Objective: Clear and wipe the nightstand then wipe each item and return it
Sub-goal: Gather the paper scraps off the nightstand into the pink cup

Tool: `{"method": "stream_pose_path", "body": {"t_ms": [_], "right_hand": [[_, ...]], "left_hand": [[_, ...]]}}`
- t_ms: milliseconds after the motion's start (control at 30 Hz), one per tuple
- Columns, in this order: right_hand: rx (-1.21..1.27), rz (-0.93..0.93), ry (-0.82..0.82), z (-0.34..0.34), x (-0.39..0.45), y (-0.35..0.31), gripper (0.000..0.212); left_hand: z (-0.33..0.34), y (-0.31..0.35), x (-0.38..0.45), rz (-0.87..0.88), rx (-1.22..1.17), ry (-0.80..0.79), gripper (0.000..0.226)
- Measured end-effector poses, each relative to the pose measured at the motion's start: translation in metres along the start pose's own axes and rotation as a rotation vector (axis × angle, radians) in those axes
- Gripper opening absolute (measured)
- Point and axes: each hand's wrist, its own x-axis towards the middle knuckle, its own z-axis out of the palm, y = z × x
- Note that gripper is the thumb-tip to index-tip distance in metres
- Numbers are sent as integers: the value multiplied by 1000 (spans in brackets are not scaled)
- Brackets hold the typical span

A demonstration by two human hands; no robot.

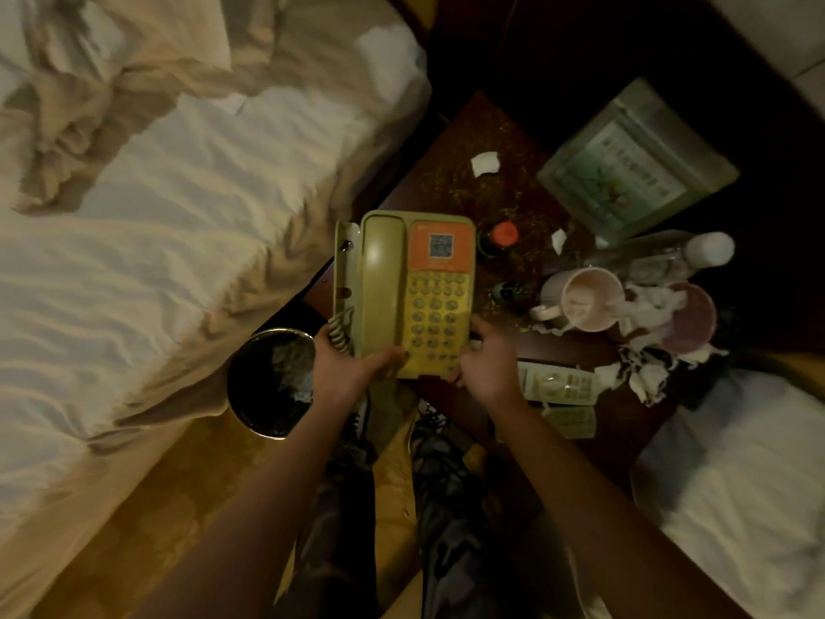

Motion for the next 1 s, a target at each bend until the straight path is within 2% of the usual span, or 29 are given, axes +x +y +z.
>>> {"method": "stream_pose_path", "body": {"t_ms": [33, 167, 267, 333, 433, 533, 633, 733, 800, 833, 933, 1000], "right_hand": [[11, 6, 0, 1, -1, -2, 54], [52, 30, -114, 2, -5, -9, 54], [24, 4, -152, -4, 2, -8, 43], [-140, -96, -40, -10, 10, -9, 34], [-475, -225, 154, -15, 22, -18, 33], [-665, -275, 197, -11, 35, -30, 30], [-798, -285, 230, -5, 49, -35, 26], [-851, -285, 240, -1, 57, -33, 26], [-827, -292, 295, 2, 57, -30, 15], [-825, -288, 295, 1, 55, -32, 7], [-886, -311, 258, -4, 52, -34, 14], [-913, -328, 232, -20, 35, -52, 7]], "left_hand": [[-2, 2, 0, 23, 0, 6, 121], [-15, 17, 13, 104, 60, 46, 91], [-24, 32, 23, 118, 144, 70, 100], [-28, 35, 24, 105, 206, 62, 112], [-28, 39, 20, 138, 280, 119, 111], [-20, 52, 10, 230, 247, 231, 79], [-8, 66, 9, 409, 248, 316, 50], [6, 84, 12, 565, 251, 292, 43], [17, 98, 16, 631, 274, 265, 41], [23, 104, 19, 656, 297, 246, 39], [39, 123, 31, 696, 377, 187, 34], [53, 136, 35, 719, 409, 139, 29]]}}
